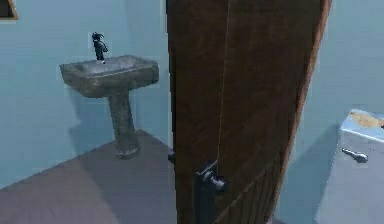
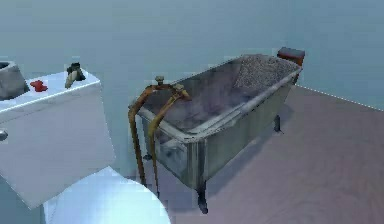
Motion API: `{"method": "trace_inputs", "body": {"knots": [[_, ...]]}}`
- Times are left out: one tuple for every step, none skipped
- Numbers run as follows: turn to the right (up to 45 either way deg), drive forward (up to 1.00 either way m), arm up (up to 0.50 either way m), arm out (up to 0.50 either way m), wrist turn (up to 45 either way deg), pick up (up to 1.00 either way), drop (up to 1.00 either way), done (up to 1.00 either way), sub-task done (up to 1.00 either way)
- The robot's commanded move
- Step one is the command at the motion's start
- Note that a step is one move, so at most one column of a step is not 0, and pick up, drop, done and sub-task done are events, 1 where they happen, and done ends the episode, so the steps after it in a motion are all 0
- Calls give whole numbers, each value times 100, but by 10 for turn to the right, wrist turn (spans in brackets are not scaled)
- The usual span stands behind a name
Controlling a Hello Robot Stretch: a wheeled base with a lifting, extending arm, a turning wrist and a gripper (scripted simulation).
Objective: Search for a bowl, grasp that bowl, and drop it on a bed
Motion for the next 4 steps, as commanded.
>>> {"method": "trace_inputs", "body": {"knots": [[-330, 0, 0, 0, 0, 0, 0, 0, 0], [0, 75, 0, 0, 0, 0, 0, 0, 0], [450, 0, 0, 0, 0, 0, 0, 0, 0], [180, 0, 0, 0, 0, 0, 0, 0, 0]]}}
